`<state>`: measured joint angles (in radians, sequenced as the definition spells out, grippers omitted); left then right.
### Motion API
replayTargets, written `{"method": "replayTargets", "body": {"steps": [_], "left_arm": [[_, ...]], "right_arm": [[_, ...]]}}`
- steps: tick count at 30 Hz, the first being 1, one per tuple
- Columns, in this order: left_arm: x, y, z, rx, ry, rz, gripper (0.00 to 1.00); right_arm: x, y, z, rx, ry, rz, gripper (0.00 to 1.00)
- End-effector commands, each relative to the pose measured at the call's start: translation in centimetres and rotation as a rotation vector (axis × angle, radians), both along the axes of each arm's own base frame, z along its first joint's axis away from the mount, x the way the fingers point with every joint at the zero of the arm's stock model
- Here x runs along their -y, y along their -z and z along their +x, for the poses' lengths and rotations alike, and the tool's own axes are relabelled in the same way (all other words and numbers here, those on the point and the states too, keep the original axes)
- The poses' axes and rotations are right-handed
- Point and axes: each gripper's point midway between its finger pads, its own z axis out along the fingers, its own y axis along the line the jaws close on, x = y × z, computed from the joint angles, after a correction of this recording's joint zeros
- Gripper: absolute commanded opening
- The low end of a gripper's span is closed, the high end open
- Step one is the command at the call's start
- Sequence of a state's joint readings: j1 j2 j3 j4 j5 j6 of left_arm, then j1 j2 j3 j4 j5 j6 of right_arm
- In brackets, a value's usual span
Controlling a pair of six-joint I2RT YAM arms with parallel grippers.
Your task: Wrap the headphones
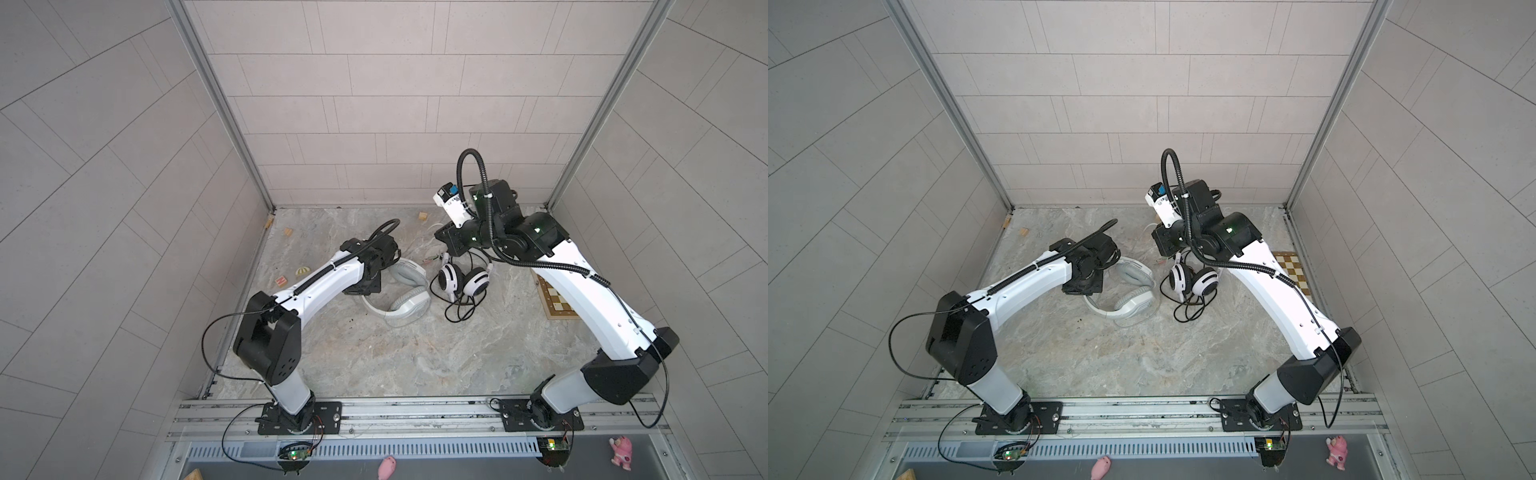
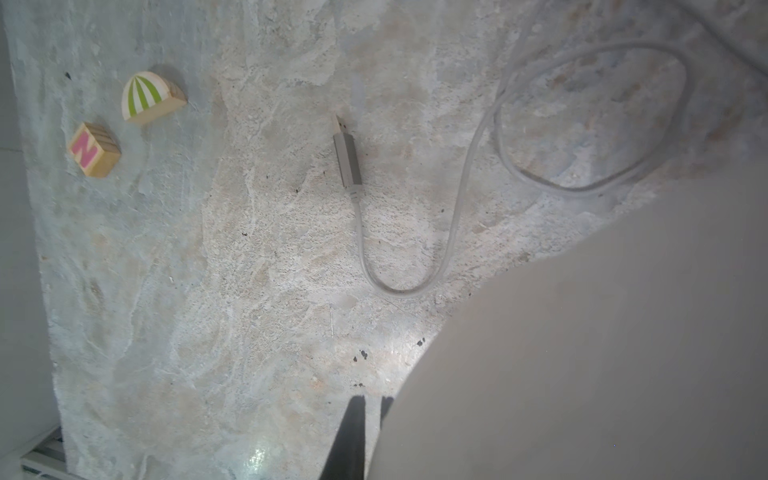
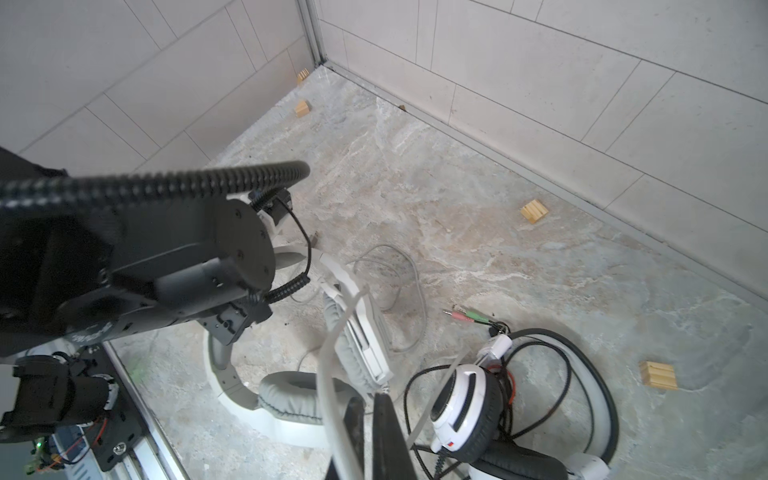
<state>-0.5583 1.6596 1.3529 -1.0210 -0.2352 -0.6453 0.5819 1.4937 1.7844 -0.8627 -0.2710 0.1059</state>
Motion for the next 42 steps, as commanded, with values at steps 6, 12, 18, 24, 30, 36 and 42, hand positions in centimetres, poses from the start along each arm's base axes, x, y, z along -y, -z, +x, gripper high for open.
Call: {"method": "replayTargets", "body": {"steps": [6,12,18,24,30,36,42], "left_arm": [[0.1,-0.9,1.9,0.035,-0.117,-0.150,0.00],[-0.2,-1.2,2.9,0.057,-0.146,-0.173,0.00],[-0.4,-1.6,3.9,0.093,-0.208,-0.216,0.00],[-0.2,-2.6,5.2,0.142,-0.255,-0.314,0.00],[1.6,-4.2,6.3,0.175,-0.259,-0.488,0.00],[2.5,-7.5,7.1,0.242,-0.254,-0.651,0.00],[2.5,-10.7,6.8,0.267,-0.237,-0.792,0.00]], "right_arm": [[-3.9,-2.4,-4.3,0.069,-0.091,0.083,0.00],[-6.0,-1.9,-7.2,0.054,-0.165,0.092,0.00],[-8.5,1.1,-9.8,-0.006,-0.240,0.090,0.00],[-11.1,4.6,-12.2,-0.091,-0.306,0.103,0.00],[-11.4,7.8,-12.9,-0.157,-0.319,0.098,0.00],[-10.6,10.0,-13.2,-0.184,-0.304,0.080,0.00],[-8.7,11.9,-12.2,-0.184,-0.242,0.071,0.01]]}}
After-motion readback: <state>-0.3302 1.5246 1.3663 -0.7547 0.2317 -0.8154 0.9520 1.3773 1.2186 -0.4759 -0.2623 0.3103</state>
